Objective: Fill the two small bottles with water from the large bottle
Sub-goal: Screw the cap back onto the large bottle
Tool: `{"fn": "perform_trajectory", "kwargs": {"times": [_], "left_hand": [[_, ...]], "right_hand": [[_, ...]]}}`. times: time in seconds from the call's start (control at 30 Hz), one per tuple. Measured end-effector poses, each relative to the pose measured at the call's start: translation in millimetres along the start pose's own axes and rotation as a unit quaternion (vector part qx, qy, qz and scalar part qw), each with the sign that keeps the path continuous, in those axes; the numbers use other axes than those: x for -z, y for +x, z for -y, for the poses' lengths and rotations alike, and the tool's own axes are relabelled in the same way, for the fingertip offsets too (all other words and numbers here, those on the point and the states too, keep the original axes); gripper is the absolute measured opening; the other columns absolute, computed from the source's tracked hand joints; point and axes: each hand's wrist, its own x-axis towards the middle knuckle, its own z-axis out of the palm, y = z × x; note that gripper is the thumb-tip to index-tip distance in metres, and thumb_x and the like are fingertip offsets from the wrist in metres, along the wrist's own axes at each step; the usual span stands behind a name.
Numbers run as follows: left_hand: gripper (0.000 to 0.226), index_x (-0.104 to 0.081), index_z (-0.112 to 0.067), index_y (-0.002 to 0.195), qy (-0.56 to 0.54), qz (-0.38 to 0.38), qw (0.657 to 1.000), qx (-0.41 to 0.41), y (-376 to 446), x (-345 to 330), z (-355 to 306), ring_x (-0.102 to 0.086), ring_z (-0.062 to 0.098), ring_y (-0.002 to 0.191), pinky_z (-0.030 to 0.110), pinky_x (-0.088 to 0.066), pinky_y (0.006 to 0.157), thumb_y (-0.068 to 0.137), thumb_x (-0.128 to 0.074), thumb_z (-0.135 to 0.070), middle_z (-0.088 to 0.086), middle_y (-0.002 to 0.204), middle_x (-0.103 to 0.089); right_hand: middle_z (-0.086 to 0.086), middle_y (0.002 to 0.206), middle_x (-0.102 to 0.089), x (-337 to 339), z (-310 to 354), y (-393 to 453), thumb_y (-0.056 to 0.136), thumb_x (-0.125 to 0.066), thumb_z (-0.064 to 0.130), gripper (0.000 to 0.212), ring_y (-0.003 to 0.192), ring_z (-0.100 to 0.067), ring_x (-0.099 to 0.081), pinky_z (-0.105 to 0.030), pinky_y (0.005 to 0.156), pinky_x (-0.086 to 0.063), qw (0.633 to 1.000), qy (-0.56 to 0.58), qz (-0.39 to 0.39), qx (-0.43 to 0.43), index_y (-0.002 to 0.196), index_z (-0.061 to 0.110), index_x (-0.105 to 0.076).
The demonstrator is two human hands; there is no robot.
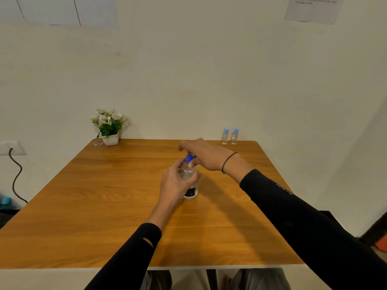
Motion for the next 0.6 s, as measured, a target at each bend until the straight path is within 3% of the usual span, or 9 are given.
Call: {"fn": "perform_trajectory", "kwargs": {"times": [0.1,0.2,0.27,0.33,0.37,0.43,0.53,0.6], "left_hand": [[0.076,-0.063,-0.019,0.142,0.007,0.001,1.000,0.005,1.8,0.0,0.8,-0.069,0.010,0.105,0.028,-0.061,0.085,0.080,-0.090,-0.053,-0.007,0.120,-0.072],[0.066,-0.065,-0.025,0.136,0.002,0.002,1.000,0.003,-0.9,-0.9,-1.3,-0.068,0.006,0.101,0.020,-0.055,0.077,0.081,-0.089,-0.054,-0.012,0.113,-0.071],[0.069,-0.064,-0.022,0.138,0.005,-0.001,1.000,0.006,-1.5,-0.6,-1.8,-0.069,0.010,0.102,0.022,-0.057,0.077,0.082,-0.089,-0.054,-0.009,0.116,-0.072],[0.072,-0.064,-0.019,0.140,0.010,0.000,1.000,0.003,-0.3,-0.3,-1.6,-0.070,0.014,0.105,0.028,-0.060,0.080,0.082,-0.089,-0.054,-0.005,0.119,-0.073],[0.072,-0.064,-0.018,0.140,0.010,0.001,1.000,0.000,-0.2,-0.2,-1.4,-0.070,0.015,0.106,0.031,-0.061,0.083,0.082,-0.089,-0.053,-0.004,0.120,-0.074],[0.071,-0.063,-0.018,0.140,0.010,0.002,1.000,0.000,-1.0,0.3,-2.3,-0.070,0.015,0.109,0.036,-0.063,0.088,0.083,-0.089,-0.052,-0.004,0.121,-0.074],[0.067,-0.066,-0.020,0.138,0.004,-0.002,1.000,-0.005,-2.4,0.6,-4.4,-0.068,0.008,0.103,0.029,-0.059,0.083,0.083,-0.089,-0.050,-0.007,0.118,-0.073],[0.066,-0.066,-0.022,0.137,0.001,0.001,1.000,-0.004,-3.1,1.3,-6.4,-0.068,0.005,0.102,0.022,-0.055,0.078,0.083,-0.089,-0.050,-0.009,0.116,-0.072]], "right_hand": [[-0.007,0.099,-0.061,1.8,-1.1,0.5,0.101,-0.061,0.008,0.010,0.073,-0.019,-0.059,-0.030,0.058,-0.048,0.999,-0.047,-0.005,0.004,0.102,0.018,-0.060],[-0.003,0.087,-0.048,1.2,-0.2,3.2,0.103,-0.064,0.035,0.024,0.067,-0.019,-0.046,-0.028,0.052,-0.027,0.995,-0.096,-0.017,-0.030,0.090,0.019,-0.053],[-0.005,0.093,-0.053,0.5,0.6,2.8,0.100,-0.066,0.045,0.030,0.069,-0.019,-0.048,-0.029,0.054,-0.032,0.996,-0.090,-0.016,-0.026,0.101,0.017,-0.056],[-0.007,0.107,-0.060,2.6,0.8,1.3,0.101,-0.067,0.029,0.027,0.080,-0.022,-0.058,-0.034,0.063,-0.048,0.999,-0.048,-0.007,-0.007,0.124,0.020,-0.056],[-0.007,0.107,-0.062,3.8,1.6,0.3,0.101,-0.065,0.017,0.024,0.082,-0.023,-0.061,-0.035,0.066,-0.051,1.000,-0.027,-0.003,0.007,0.124,0.021,-0.056],[-0.007,0.097,-0.063,4.2,3.2,0.2,0.100,-0.059,0.005,0.013,0.073,-0.021,-0.061,-0.030,0.058,-0.045,0.999,-0.033,-0.005,0.022,0.102,0.018,-0.058],[-0.003,0.088,-0.048,2.3,3.9,4.5,0.103,-0.062,0.019,0.018,0.068,-0.020,-0.048,-0.028,0.053,-0.028,0.996,-0.080,-0.025,-0.016,0.089,0.018,-0.051],[-0.003,0.093,-0.050,2.3,3.4,7.2,0.103,-0.064,0.033,0.021,0.074,-0.022,-0.050,-0.028,0.055,-0.033,0.995,-0.090,-0.026,-0.021,0.095,0.018,-0.053]]}}
